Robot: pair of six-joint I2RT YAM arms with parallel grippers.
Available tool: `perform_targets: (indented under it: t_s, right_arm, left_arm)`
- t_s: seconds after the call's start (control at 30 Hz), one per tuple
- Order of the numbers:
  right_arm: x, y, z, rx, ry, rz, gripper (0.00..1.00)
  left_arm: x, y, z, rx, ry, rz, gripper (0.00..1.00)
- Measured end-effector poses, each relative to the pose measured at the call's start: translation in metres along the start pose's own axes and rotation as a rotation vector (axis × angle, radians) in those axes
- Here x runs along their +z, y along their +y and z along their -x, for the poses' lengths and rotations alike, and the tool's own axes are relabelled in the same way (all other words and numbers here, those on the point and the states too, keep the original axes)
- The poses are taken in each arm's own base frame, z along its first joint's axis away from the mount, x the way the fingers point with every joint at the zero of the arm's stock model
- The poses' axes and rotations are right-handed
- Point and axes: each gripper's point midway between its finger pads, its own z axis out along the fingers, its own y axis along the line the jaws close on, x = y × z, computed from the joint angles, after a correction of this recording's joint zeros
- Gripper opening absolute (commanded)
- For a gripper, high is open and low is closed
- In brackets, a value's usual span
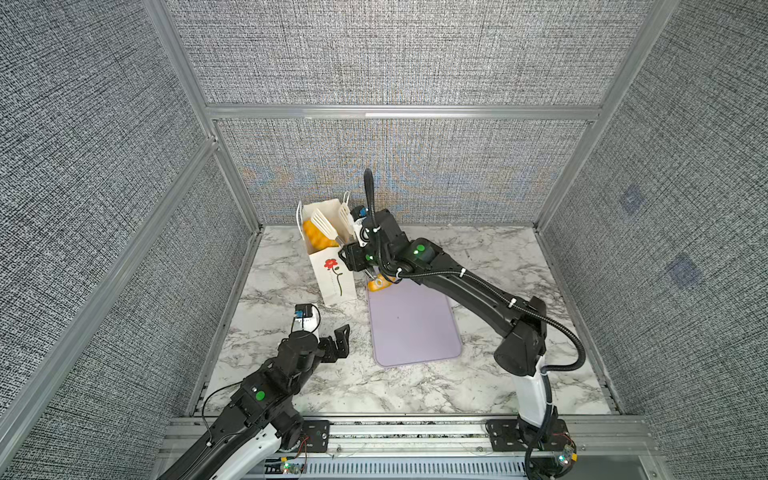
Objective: Place the fake bread into the paper bag
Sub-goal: 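Lower the large croissant into the bag and open the tongs, then move the open tongs back over the small striped croissant on the tray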
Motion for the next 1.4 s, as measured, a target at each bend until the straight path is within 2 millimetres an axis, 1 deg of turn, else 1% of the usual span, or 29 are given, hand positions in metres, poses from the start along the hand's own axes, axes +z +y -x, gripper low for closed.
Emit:
perform_targets:
  t_s: [0.13,0.23,0.33,0.43,0.5,0.57,0.67,0.73,0.8,0.9,1.0,1.23,1.4]
  right_arm:
    - [-0.007,0.001,0.004,-0.010,-0.012,0.001,0.63]
    - [-0.015,-0.001,0.002,-0.023,-0.008,-0.006,0.63]
    - [-0.031,-0.004,-0.002,-0.046,-0.009,-0.024,0.63]
    - [-0.050,-0.014,-0.010,-0.069,-0.007,-0.065,0.63]
    - [-0.061,-0.024,-0.020,-0.087,0.002,-0.105,0.62]
    - [-0.069,-0.039,-0.033,-0.101,0.019,-0.156,0.62]
    - [-0.073,-0.070,-0.059,-0.102,0.068,-0.242,0.62]
    - [-0.073,-0.091,-0.082,-0.098,0.118,-0.298,0.62]
    - [-0.071,-0.109,-0.104,-0.089,0.164,-0.343,0.61]
    - [-0.063,-0.125,-0.134,-0.082,0.235,-0.384,0.60]
    - [-0.048,-0.134,-0.152,-0.078,0.292,-0.412,0.59]
    - [-0.007,-0.143,-0.177,-0.092,0.398,-0.447,0.56]
    - [0.017,-0.149,-0.184,-0.131,0.452,-0.477,0.53]
  left_arm:
    - [0.000,0.000,0.000,0.000,0.000,0.000,0.99]
    - [0.000,0.000,0.000,-0.001,-0.002,-0.001,0.99]
    - [-0.002,-0.001,0.002,-0.005,-0.010,-0.006,0.99]
    - [-0.003,-0.001,0.003,-0.008,-0.015,-0.009,0.99]
    - [-0.003,-0.001,0.003,-0.008,-0.015,-0.010,0.99]
    - [-0.003,-0.001,0.002,-0.008,-0.013,-0.009,0.99]
    - [-0.001,0.000,0.001,-0.009,-0.006,-0.005,0.99]
    - [0.001,0.000,-0.003,-0.009,0.006,-0.005,0.99]
    - [0.002,0.001,-0.006,-0.008,0.013,-0.003,0.99]
    - [0.003,0.001,-0.009,-0.007,0.023,-0.005,0.99]
    - [0.004,0.001,-0.011,-0.010,0.031,-0.007,0.99]
    - [0.006,0.002,-0.015,-0.023,0.038,-0.007,0.99]
    - [0.006,0.003,-0.017,-0.028,0.037,-0.009,0.99]
